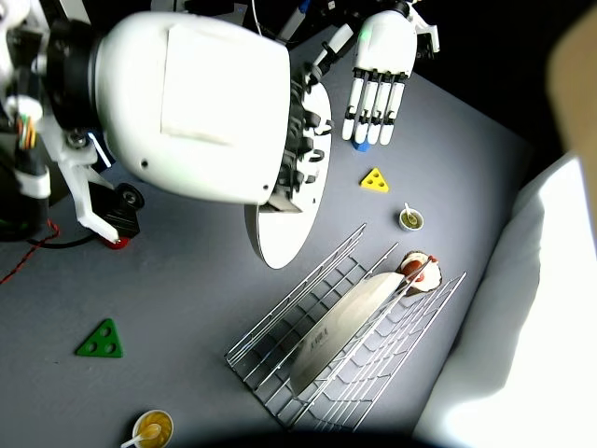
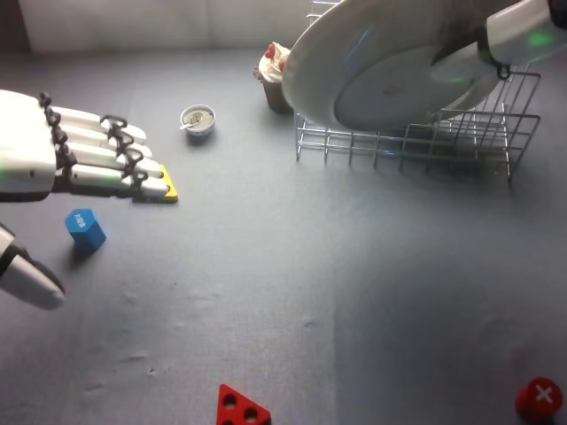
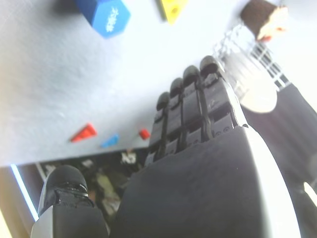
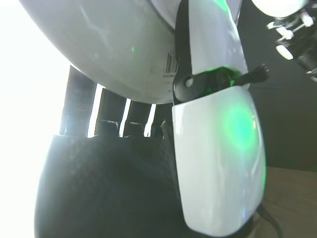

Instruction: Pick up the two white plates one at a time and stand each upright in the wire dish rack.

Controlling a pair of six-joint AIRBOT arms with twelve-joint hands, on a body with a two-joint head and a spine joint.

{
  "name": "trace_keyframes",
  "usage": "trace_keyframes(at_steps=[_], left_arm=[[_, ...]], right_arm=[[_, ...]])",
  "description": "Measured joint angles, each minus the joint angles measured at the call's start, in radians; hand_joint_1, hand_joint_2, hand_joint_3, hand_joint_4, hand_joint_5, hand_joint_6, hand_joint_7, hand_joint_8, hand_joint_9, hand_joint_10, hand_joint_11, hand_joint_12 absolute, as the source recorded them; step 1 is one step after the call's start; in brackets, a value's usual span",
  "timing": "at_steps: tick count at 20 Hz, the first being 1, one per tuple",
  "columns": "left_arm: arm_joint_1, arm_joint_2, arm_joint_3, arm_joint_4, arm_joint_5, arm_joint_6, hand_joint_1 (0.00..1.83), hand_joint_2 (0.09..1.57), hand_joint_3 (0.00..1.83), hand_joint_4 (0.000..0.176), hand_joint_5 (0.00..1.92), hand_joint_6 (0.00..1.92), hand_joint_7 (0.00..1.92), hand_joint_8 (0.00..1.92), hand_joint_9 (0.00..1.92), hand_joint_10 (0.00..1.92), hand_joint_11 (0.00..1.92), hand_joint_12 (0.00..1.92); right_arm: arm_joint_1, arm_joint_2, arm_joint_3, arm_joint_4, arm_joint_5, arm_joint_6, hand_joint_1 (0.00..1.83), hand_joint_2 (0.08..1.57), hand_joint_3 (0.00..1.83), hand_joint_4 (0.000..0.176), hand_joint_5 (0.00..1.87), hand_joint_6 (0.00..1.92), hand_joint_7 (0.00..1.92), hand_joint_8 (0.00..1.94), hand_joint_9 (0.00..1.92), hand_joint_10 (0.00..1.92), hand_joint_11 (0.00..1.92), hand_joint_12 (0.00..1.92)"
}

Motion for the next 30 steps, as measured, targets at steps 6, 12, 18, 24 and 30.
trace_keyframes(at_steps=[6,12,18,24,30], left_arm=[[0.006,0.001,0.010,0.005,-0.020,0.000,0.05,0.96,0.00,0.000,0.06,0.00,0.09,0.00,0.08,0.00,0.09,0.01],[0.011,0.001,0.005,0.010,-0.037,0.000,0.06,0.95,0.00,0.000,0.09,0.01,0.12,0.01,0.11,0.01,0.11,0.01],[0.011,0.003,-0.005,-0.001,-0.006,0.000,0.01,0.95,0.00,0.000,0.08,0.00,0.12,0.00,0.12,0.00,0.12,0.01],[0.011,0.003,-0.030,0.016,0.011,0.000,0.02,0.94,0.00,0.000,0.08,0.00,0.12,0.00,0.12,0.00,0.10,0.00],[0.025,0.004,-0.057,0.027,0.027,0.001,0.02,0.95,0.00,0.000,0.11,0.00,0.15,0.01,0.15,0.01,0.15,0.02]], right_arm=[[0.000,-0.018,0.068,0.075,0.027,-0.002,1.50,1.04,0.00,0.000,0.96,0.94,1.17,0.41,1.21,0.57,1.00,1.33],[-0.006,-0.051,0.130,0.101,0.041,-0.003,1.50,1.03,0.00,0.000,0.96,0.92,1.17,0.42,1.22,0.56,1.02,1.30],[-0.051,-0.087,0.184,0.140,0.042,-0.005,1.50,1.03,0.00,0.000,0.97,0.89,1.20,0.38,1.23,0.55,1.02,1.30],[-0.090,-0.118,0.204,0.149,0.075,-0.005,1.50,1.03,0.00,0.000,1.01,0.86,1.17,0.40,1.21,0.57,1.04,1.26],[-0.127,-0.143,0.225,0.153,0.105,-0.003,1.50,1.04,0.00,0.000,0.96,0.95,1.16,0.40,1.21,0.58,1.02,1.28]])
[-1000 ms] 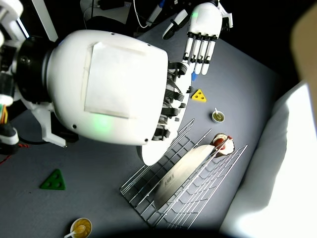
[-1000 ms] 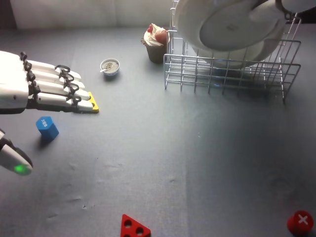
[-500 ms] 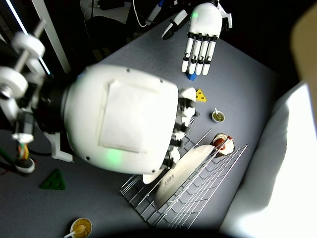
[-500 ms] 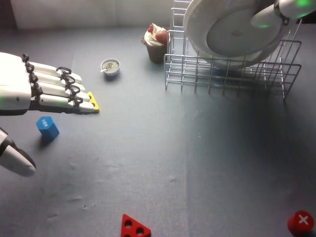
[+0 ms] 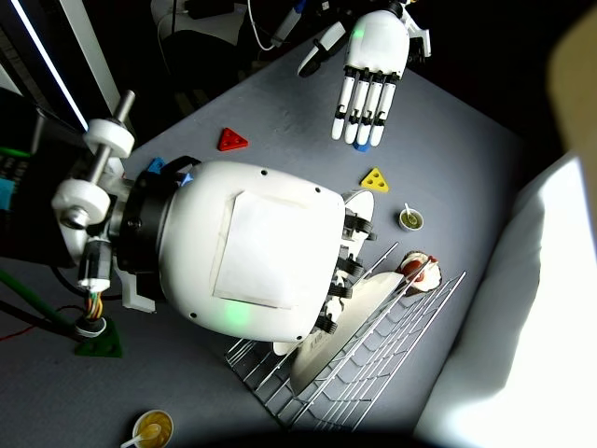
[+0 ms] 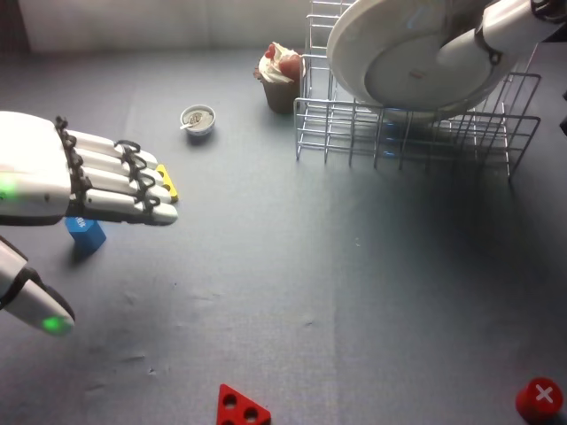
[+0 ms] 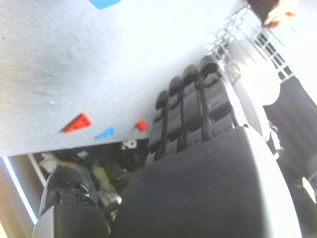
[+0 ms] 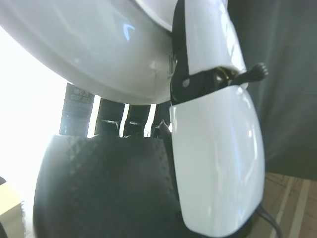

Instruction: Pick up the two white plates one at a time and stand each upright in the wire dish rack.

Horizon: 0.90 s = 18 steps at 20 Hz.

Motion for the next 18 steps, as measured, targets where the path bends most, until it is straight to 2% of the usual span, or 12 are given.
trace_keyframes(at_steps=[1,3,4,10,12,14,18], left_arm=[[0.000,0.001,0.000,-0.004,0.000,0.000,0.02,0.94,0.00,0.000,0.10,0.00,0.15,0.00,0.15,0.01,0.14,0.02],[0.000,0.002,-0.005,-0.010,0.002,0.000,0.01,0.94,0.00,0.000,0.10,0.00,0.15,0.00,0.15,0.01,0.13,0.01],[0.000,0.002,-0.010,-0.008,0.002,0.000,0.01,0.94,0.00,0.000,0.10,0.00,0.15,0.00,0.14,0.00,0.12,0.01],[0.000,0.003,-0.023,-0.011,0.020,0.000,0.00,0.94,0.00,0.000,0.09,0.00,0.13,0.00,0.13,0.00,0.13,0.01],[0.000,0.005,-0.032,-0.013,0.018,0.000,0.01,0.94,0.00,0.000,0.09,0.00,0.12,0.00,0.12,0.00,0.12,0.01],[0.000,0.006,-0.033,-0.014,0.018,0.000,0.02,0.94,0.00,0.000,0.10,0.01,0.14,0.01,0.13,0.00,0.12,0.01],[0.000,0.009,-0.033,-0.014,0.018,0.000,0.03,0.94,0.00,0.000,0.11,0.00,0.15,0.00,0.14,0.00,0.13,0.01]], right_arm=[[-0.004,-0.002,0.000,0.000,0.005,0.000,1.50,1.03,0.00,0.000,0.98,0.92,1.20,0.34,1.23,0.53,1.03,1.27],[-0.013,-0.005,0.000,0.004,0.020,0.002,1.50,1.02,0.00,0.000,0.98,0.92,1.19,0.36,1.25,0.49,1.05,1.25],[-0.018,-0.007,0.000,0.005,0.027,0.003,1.50,1.03,0.00,0.000,0.96,0.93,1.17,0.41,1.25,0.50,1.05,1.25],[-0.049,-0.028,0.010,0.007,0.050,0.003,1.50,1.03,0.00,0.000,0.97,0.93,1.15,0.42,1.22,0.56,1.03,1.28],[-0.055,-0.036,0.016,0.010,0.054,0.006,1.50,1.03,0.00,0.000,0.97,0.94,1.13,0.46,1.23,0.55,1.05,1.24],[-0.062,-0.045,0.025,0.012,0.063,0.009,1.50,1.03,0.00,0.000,0.95,0.94,1.16,0.42,1.24,0.52,1.05,1.25],[-0.062,-0.068,0.039,0.006,0.066,0.018,1.50,1.03,0.00,0.000,0.96,0.93,1.12,0.51,1.22,0.56,1.04,1.27]])
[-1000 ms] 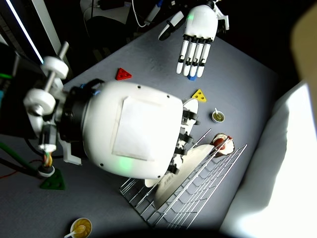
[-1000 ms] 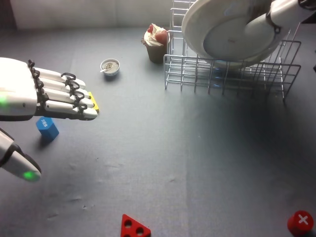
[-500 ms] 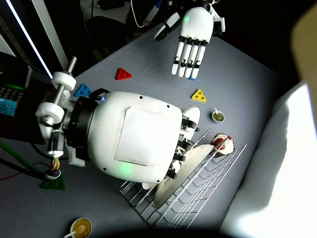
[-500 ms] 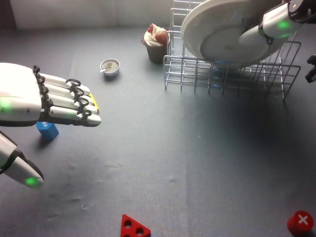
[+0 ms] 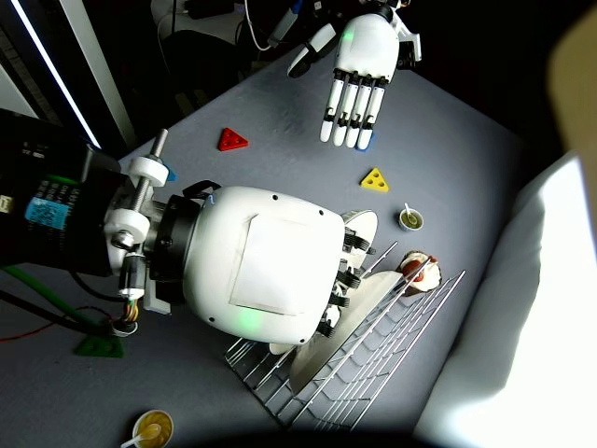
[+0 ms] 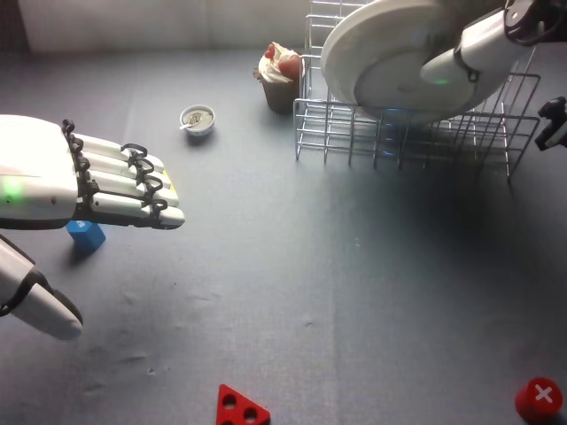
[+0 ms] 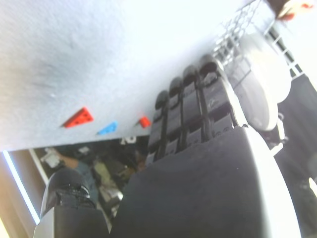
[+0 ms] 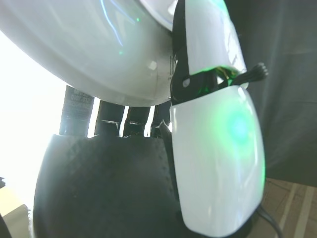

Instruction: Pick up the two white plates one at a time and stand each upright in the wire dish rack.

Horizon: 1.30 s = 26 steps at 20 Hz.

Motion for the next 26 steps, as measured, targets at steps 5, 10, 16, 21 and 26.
trace_keyframes(at_steps=[5,10,16,21,26], left_arm=[[0.000,0.000,0.000,-0.002,-0.002,0.000,0.02,0.95,0.00,0.000,0.09,0.00,0.13,0.00,0.12,0.00,0.12,0.00],[0.000,0.000,0.000,-0.002,-0.003,0.000,0.03,0.94,0.00,0.000,0.10,0.01,0.13,0.00,0.13,0.00,0.13,0.01],[0.000,0.002,0.003,-0.012,-0.002,0.000,0.03,0.94,0.00,0.000,0.09,0.00,0.13,0.00,0.13,0.00,0.12,0.00],[0.000,0.002,0.003,-0.033,-0.002,0.000,0.03,0.94,0.00,0.000,0.09,0.00,0.13,0.00,0.13,0.00,0.12,0.00],[0.000,0.002,0.003,-0.036,-0.003,0.000,0.02,0.94,0.00,0.000,0.10,0.00,0.14,0.01,0.14,0.01,0.14,0.01]], right_arm=[[0.018,-0.007,0.003,0.001,-0.004,0.075,1.18,1.09,0.00,0.000,1.01,0.92,0.86,0.11,1.00,0.16,1.14,0.27],[0.019,-0.021,0.009,0.012,0.000,0.089,1.13,0.95,0.00,0.000,0.89,0.02,0.86,0.01,1.01,0.01,1.11,0.18],[-0.006,-0.033,0.025,0.016,0.010,0.091,1.11,0.95,0.00,0.000,0.80,0.00,0.86,0.00,1.02,0.00,1.12,0.18],[-0.003,-0.031,0.022,0.016,0.008,0.091,1.09,0.96,0.00,0.000,0.79,0.00,0.85,0.01,1.01,0.00,1.11,0.18],[0.031,-0.006,-0.008,-0.036,0.036,0.094,1.10,0.96,0.00,0.000,0.79,0.01,0.88,0.01,1.04,0.01,1.11,0.18]])
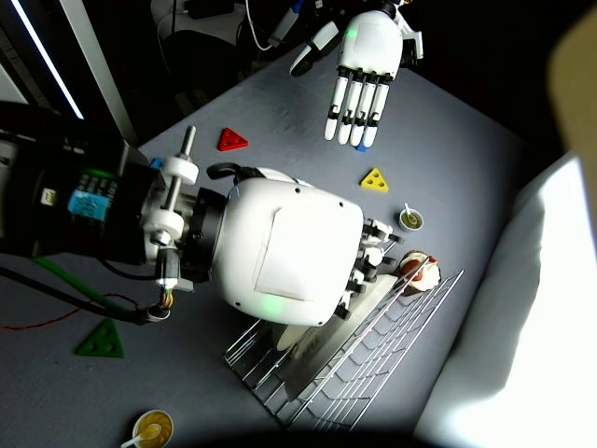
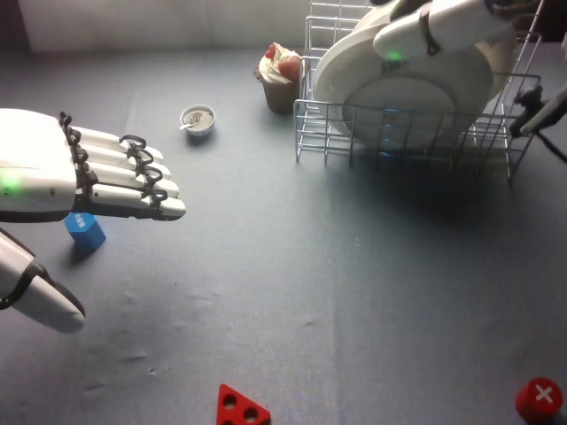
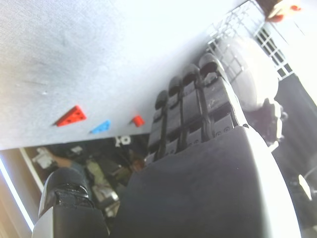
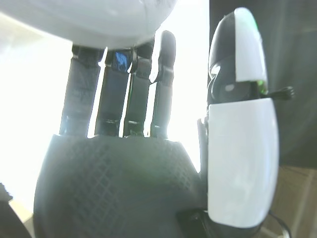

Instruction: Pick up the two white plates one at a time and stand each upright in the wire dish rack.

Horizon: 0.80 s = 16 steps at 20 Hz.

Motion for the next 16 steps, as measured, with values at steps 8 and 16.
trace_keyframes(at_steps=[8,16], left_arm=[[0.000,0.000,0.000,-0.006,0.000,0.000,0.00,0.94,0.00,0.000,0.08,0.00,0.12,0.00,0.12,0.00,0.10,0.00],[0.000,0.003,-0.003,-0.016,-0.003,0.000,0.00,0.95,0.00,0.000,0.06,0.00,0.11,0.01,0.10,0.01,0.10,0.01]], right_arm=[[-0.089,0.113,-0.134,-0.588,0.368,-0.025,0.99,0.97,0.00,0.000,0.68,0.00,0.85,0.00,0.94,0.00,1.03,0.15],[-0.393,0.319,-0.251,-0.860,0.789,-0.211,0.66,0.95,0.00,0.051,0.42,0.00,0.62,0.01,0.66,0.00,0.77,0.04]])
